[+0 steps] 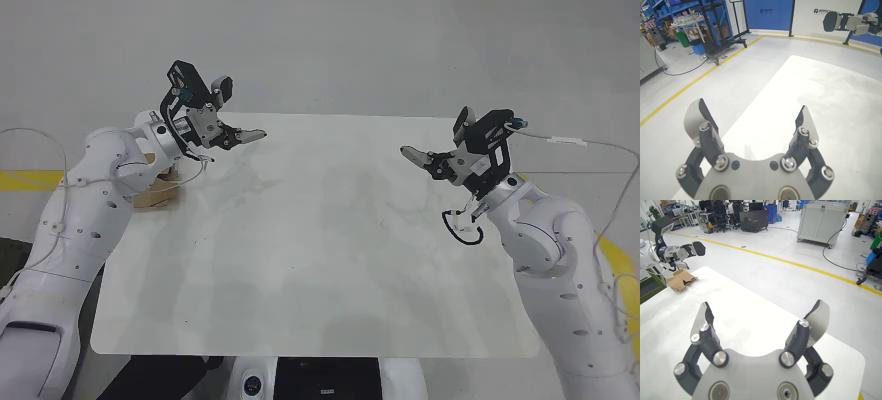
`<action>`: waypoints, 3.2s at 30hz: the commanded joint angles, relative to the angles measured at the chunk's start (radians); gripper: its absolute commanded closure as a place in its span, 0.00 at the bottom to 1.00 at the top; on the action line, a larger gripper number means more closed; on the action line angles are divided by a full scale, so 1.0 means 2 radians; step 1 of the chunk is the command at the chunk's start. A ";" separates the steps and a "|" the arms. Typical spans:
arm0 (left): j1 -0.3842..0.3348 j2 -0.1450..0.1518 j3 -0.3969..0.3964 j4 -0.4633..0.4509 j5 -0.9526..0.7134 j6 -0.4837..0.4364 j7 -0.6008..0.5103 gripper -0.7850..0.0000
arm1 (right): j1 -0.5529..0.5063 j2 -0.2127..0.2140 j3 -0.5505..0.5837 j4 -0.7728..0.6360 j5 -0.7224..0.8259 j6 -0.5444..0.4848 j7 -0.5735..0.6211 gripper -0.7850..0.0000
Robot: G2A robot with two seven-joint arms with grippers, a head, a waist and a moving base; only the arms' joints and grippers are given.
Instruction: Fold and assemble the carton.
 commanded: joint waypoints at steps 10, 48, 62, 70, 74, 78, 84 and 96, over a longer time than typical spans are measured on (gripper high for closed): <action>0.000 0.000 0.000 0.000 0.000 0.000 0.000 0.00 | 0.000 0.000 0.000 0.000 0.000 0.000 0.000 0.00; -0.079 0.027 -0.100 0.202 -0.448 0.010 -0.460 0.00 | 0.000 0.000 0.000 0.000 0.000 0.000 0.000 0.00; -0.126 0.035 -0.107 0.357 -0.420 -0.021 -0.446 0.00 | 0.000 0.000 0.000 0.000 0.000 0.000 0.000 0.00; -0.154 0.042 -0.107 0.421 -0.388 -0.018 -0.427 0.00 | 0.000 0.000 0.000 0.000 0.000 0.000 0.000 0.00; -0.162 0.046 -0.107 0.447 -0.374 -0.010 -0.413 0.00 | 0.000 0.000 0.000 0.000 0.000 0.000 0.000 0.00; -0.164 0.049 -0.104 0.469 -0.355 0.018 -0.390 0.00 | 0.000 0.000 0.000 0.000 0.000 0.000 0.000 0.00; -0.162 0.054 -0.097 0.492 -0.323 0.066 -0.360 0.00 | 0.000 0.000 0.000 0.000 0.000 0.000 0.000 0.00; -0.142 0.057 -0.089 0.503 -0.298 0.126 -0.365 0.00 | 0.000 0.000 0.000 0.000 0.000 0.000 0.000 0.00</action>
